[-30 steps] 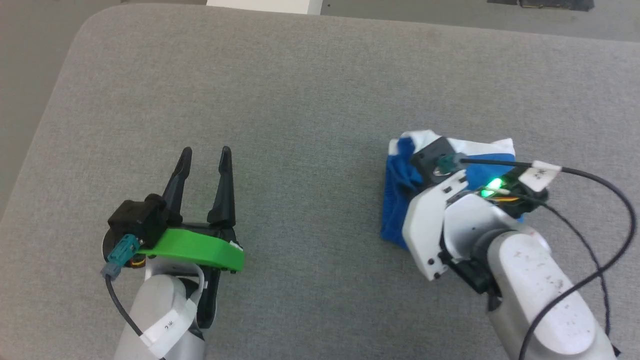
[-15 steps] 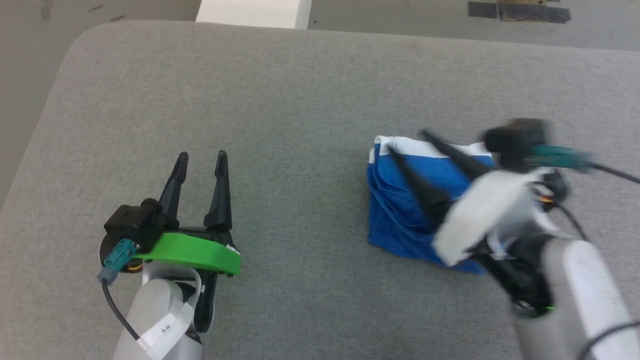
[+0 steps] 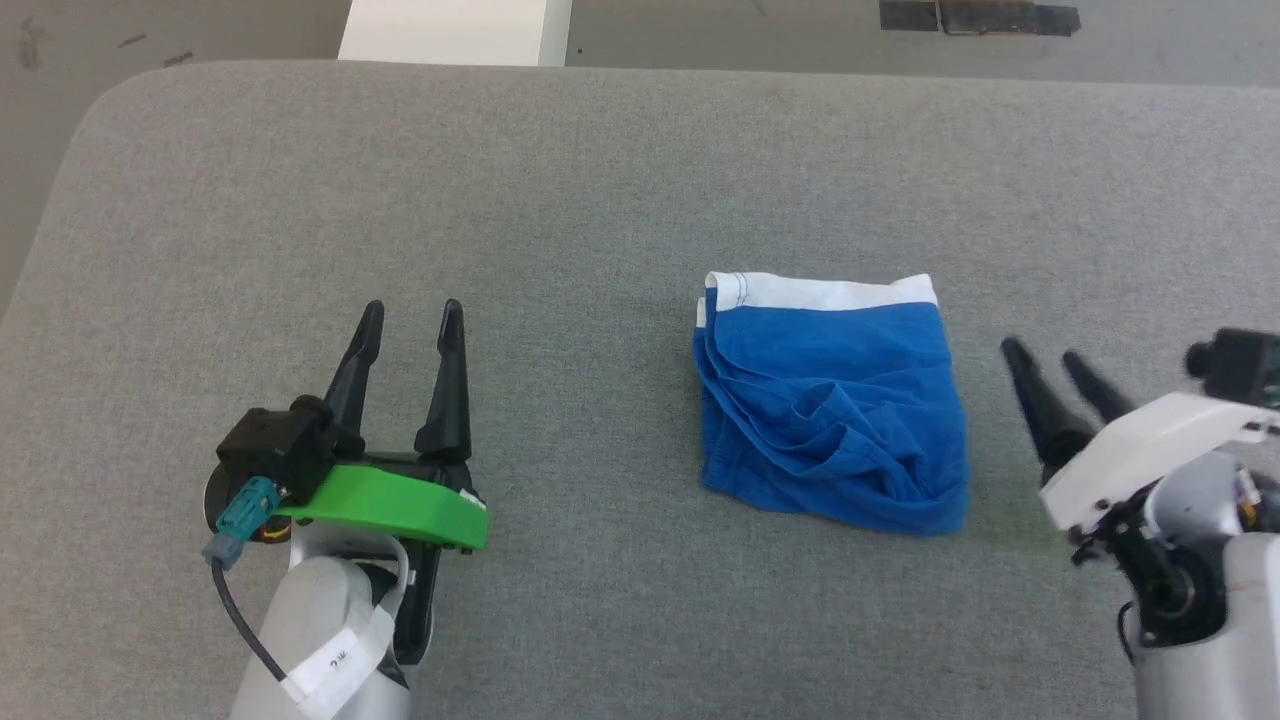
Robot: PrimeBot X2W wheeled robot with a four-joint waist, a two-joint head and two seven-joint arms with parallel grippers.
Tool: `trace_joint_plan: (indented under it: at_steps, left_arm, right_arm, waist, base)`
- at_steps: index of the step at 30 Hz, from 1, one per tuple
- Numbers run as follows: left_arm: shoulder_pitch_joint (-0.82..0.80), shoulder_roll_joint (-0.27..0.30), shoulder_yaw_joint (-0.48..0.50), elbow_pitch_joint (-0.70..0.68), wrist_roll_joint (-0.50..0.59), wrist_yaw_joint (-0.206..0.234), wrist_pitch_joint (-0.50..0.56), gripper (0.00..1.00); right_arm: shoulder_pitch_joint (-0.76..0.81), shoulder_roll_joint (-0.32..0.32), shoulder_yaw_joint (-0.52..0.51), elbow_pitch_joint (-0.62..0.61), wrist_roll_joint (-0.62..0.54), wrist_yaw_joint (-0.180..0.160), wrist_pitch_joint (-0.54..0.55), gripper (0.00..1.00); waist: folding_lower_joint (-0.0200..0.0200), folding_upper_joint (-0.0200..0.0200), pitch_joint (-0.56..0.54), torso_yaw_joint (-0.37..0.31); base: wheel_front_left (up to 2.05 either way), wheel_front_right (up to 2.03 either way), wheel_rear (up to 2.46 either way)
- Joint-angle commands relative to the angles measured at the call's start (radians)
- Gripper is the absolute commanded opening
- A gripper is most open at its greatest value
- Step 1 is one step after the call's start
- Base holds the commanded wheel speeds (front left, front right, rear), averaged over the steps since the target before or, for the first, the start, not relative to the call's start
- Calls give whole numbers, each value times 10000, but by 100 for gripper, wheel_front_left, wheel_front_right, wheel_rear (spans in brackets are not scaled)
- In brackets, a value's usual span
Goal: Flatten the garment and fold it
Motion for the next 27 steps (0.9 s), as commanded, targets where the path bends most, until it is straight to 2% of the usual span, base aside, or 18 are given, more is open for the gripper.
trace_joint_plan:
  at_steps: [1, 4, 12, 13, 14, 16, 17, 23, 27]
  left_arm:
    - [-74, -24, -5, -11, 50, -69, -47, 100]
    - [-85, -24, -1, -5, 65, -69, -47, 100]
    - [-62, -24, -41, 52, 52, -69, -47, 100]
    - [-59, -24, -42, 61, 44, -69, -47, 100]
    - [-57, -24, -46, 69, 32, -69, -47, 100]
    - [-47, -24, -43, 69, 14, -69, -47, 100]
    - [-39, -24, -30, 62, 11, -69, -47, 100]
    - [41, -18, 132, -60, 117, -69, -47, 100]
    - [29, 66, 184, -183, 198, -69, -47, 100]
  right_arm:
    - [-138, 24, 85, 268, 48, -11, 63, 100]
    - [-271, 25, 438, 919, 282, -11, 334, 100]
    - [-451, 25, 1287, 1548, 342, -11, 1349, 100]
    - [-431, 25, 1382, 1605, 285, -11, 1553, 84]
    - [-410, 25, 1509, 1638, 222, -11, 1802, 44]
    - [-399, 25, 1669, 1594, -7, -11, 2088, 12]
    - [-407, 25, 1690, 1545, -179, -11, 2126, 0]
    - [-769, -143, 2088, 962, -1934, -11, 2024, 0]
    - [-1129, -953, 2689, 574, -3170, -11, 1866, 0]
  waist:
    - [0, 0, 44, 32]
    - [0, 0, 88, 88]
    - [0, 0, 47, 214]
    - [0, 0, 36, 220]
    - [0, 0, 24, 225]
    - [0, 0, 12, 214]
    - [0, 0, 12, 195]
    - [0, 0, 123, -261]
    - [0, 0, 271, -866]
  base:
    - [0, 0, 0]
    - [0, 0, 0]
    - [0, 0, 0]
    - [0, 0, 0]
    - [0, 0, 0]
    - [0, 0, 0]
    - [0, 0, 0]
    - [0, 0, 0]
    - [0, 0, 0]
